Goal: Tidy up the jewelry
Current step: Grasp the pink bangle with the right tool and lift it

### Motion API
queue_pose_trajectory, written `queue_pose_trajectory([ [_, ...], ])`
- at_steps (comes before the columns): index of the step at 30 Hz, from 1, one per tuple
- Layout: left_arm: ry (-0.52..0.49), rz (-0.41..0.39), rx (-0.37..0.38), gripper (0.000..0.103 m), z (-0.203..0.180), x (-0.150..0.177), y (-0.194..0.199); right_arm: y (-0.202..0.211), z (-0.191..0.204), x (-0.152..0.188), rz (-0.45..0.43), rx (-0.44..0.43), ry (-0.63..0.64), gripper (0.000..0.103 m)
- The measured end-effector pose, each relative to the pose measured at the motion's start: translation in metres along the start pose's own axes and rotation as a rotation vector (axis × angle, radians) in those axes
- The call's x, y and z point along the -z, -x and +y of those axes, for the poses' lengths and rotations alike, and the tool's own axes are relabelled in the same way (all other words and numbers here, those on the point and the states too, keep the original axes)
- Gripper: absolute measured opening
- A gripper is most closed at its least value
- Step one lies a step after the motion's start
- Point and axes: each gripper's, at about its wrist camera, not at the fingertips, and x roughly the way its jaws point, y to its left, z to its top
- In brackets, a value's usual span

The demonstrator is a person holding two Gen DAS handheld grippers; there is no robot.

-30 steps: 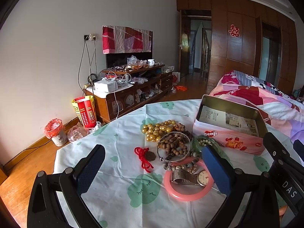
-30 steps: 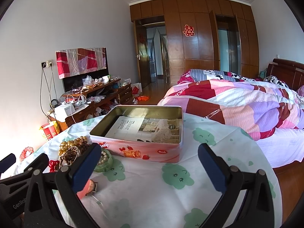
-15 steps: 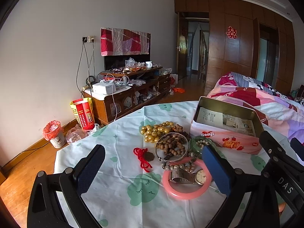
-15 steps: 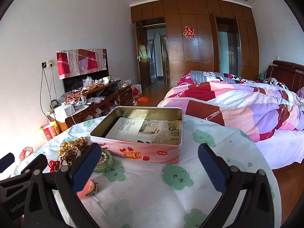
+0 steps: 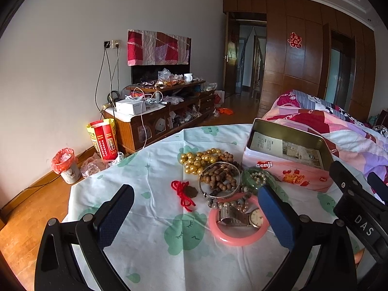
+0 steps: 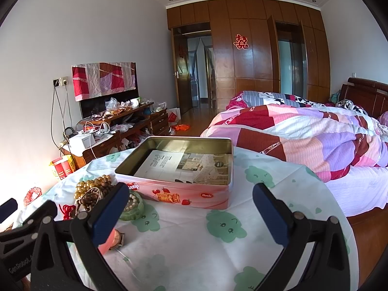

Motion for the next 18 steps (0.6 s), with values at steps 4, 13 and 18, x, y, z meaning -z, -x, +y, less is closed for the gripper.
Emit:
queue_pose_trajectory([
  [4,0.006,0.021,-0.004,0.102,0.001,0.000,-0.004,0.002,0.000,-0.002,0.002,0.000,0.002,0.103],
  [13,-0.021,0.032,0.001,0.102,-0.002,0.002,-0.005,0.001,-0.001,-0.004,0.017,-0.001,0.003,0.103],
  [18,-0.040,0.071,0.054,0.102,0.003,0.003,-0.006,-0.007,0.000,-0.001,0.064,-0.054,-0.005,0.103],
])
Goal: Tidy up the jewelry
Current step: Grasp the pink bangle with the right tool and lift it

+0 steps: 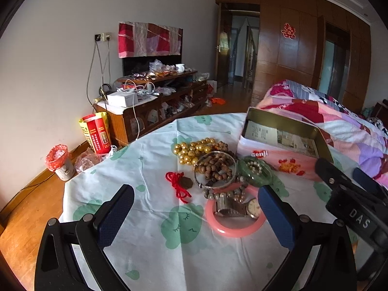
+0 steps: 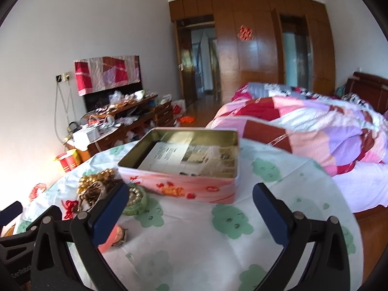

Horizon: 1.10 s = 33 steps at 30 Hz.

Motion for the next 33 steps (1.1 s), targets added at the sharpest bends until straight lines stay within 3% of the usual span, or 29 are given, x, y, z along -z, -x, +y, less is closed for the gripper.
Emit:
queue_pose_trajectory([
  [3,-0.028,0.038,0.011,0.102,0.007,0.003,-0.001,-0.019,0.002,-0.004,0.121,-0.153,0.003,0.100],
  [4,-0.023,0.051,0.020,0.102,0.011,0.003,-0.001,-0.024,0.004,-0.006,0.151,-0.188,0.018,0.095],
  [6,-0.017,0.067,0.012,0.102,0.016,0.004,-0.003,-0.039,0.011,-0.013,0.221,-0.266,0.063,0.077],
  [8,-0.025,0.083,-0.007,0.102,0.020,0.005,-0.005,-0.051,0.016,-0.015,0.283,-0.322,0.079,0.073],
  [10,-0.040,0.088,-0.023,0.102,0.022,0.007,-0.005,-0.059,0.019,-0.012,0.337,-0.382,0.059,0.062],
  [12,-0.043,0.089,-0.019,0.102,0.025,0.008,-0.005,-0.061,0.026,-0.002,0.361,-0.416,0.060,0.053],
  [18,-0.024,0.114,0.007,0.102,0.030,0.007,-0.010,-0.074,0.054,0.024,0.472,-0.460,0.120,0.039],
  [21,-0.008,0.120,-0.001,0.102,0.032,0.007,-0.011,-0.070,0.062,0.025,0.452,-0.438,0.179,0.031],
  [26,0.014,0.110,0.012,0.102,0.035,0.007,-0.007,-0.054,0.047,0.021,0.416,-0.481,0.158,0.015],
  [33,-0.035,0.114,0.029,0.102,0.024,0.007,-0.006,-0.032,0.018,0.017,0.323,-0.510,0.125,0.014],
])
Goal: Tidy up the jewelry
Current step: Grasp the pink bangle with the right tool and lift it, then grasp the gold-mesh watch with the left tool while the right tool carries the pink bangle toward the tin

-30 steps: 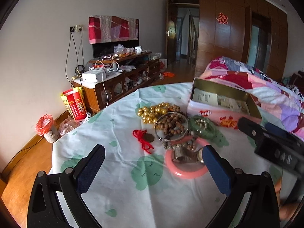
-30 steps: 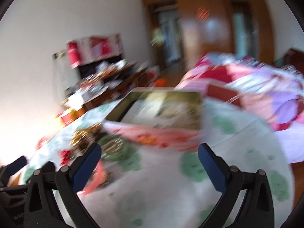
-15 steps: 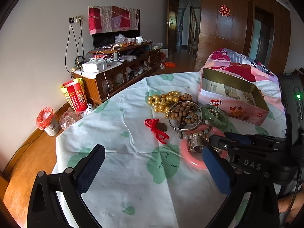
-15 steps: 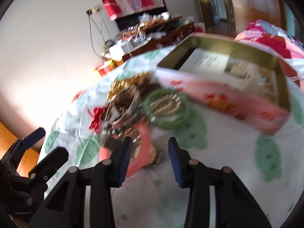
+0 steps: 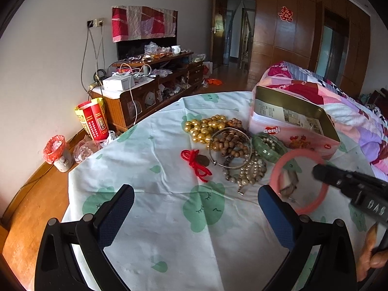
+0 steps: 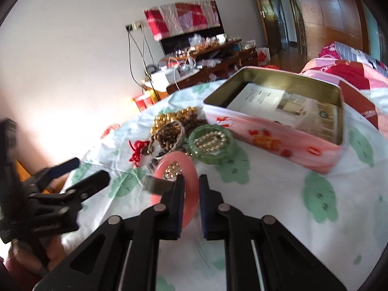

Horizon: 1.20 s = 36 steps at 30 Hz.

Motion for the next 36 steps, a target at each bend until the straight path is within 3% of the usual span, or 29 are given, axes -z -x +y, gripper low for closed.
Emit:
queue_pose_trajectory([
  [7,-0.024,0.027,0.095,0.102,-0.021,0.001,-0.002,0.020,-0.039,-0.003,-0.127,-0.025,-0.180,0.014],
  [12,-0.036,0.043,0.179,0.101,-0.040,-0.002,-0.006,0.036,-0.056,-0.005,-0.219,0.036,-0.253,0.014],
  [13,-0.036,0.041,0.210,0.097,-0.045,-0.004,-0.006,0.039,-0.060,-0.005,-0.236,0.061,-0.267,0.014],
  [16,-0.061,0.056,0.264,0.081,-0.063,-0.009,-0.008,0.044,-0.069,-0.004,-0.251,0.100,-0.300,0.014],
  [23,-0.132,0.173,0.266,0.081,-0.091,0.001,-0.028,0.042,-0.064,-0.004,-0.244,0.085,-0.270,0.014],
  [24,-0.132,0.195,0.260,0.077,-0.093,0.002,-0.032,0.040,-0.066,-0.003,-0.245,0.084,-0.271,0.014],
  [25,-0.129,0.211,0.254,0.061,-0.094,0.002,-0.035,0.040,-0.066,-0.003,-0.246,0.084,-0.275,0.014],
  [27,-0.130,0.228,0.233,0.043,-0.095,0.003,-0.040,0.041,-0.071,-0.001,-0.252,0.085,-0.287,0.014],
  [30,-0.144,0.227,0.223,0.036,-0.097,0.005,-0.040,0.043,-0.074,0.000,-0.256,0.086,-0.301,0.014],
  [33,-0.148,0.226,0.227,0.016,-0.098,0.006,-0.042,0.045,-0.074,-0.001,-0.254,0.104,-0.296,0.014],
  [36,-0.121,0.223,0.241,0.016,-0.094,0.005,-0.042,0.044,-0.073,-0.001,-0.243,0.119,-0.291,0.014],
])
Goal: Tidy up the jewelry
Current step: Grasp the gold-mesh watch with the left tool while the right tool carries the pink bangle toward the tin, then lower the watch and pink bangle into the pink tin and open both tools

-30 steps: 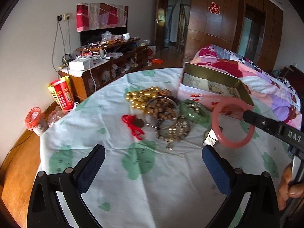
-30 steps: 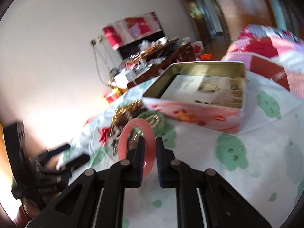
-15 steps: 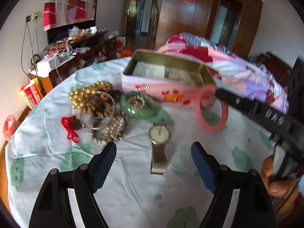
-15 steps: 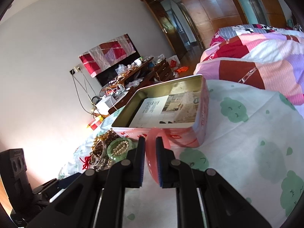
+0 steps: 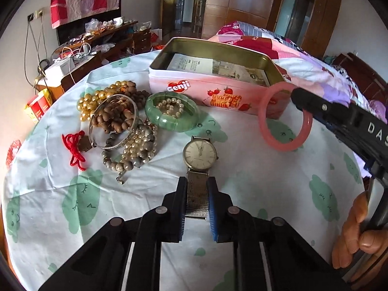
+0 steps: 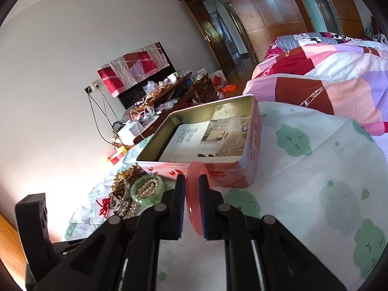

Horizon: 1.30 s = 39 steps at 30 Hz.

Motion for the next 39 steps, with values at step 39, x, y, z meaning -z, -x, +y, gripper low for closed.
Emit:
queue_pose_trajectory([
  [39,0.040,-0.148,0.109,0.016,-0.003,-0.133,-0.071,-0.076,-0.058,-0.073,0.102,-0.068,-0.188,0.014],
])
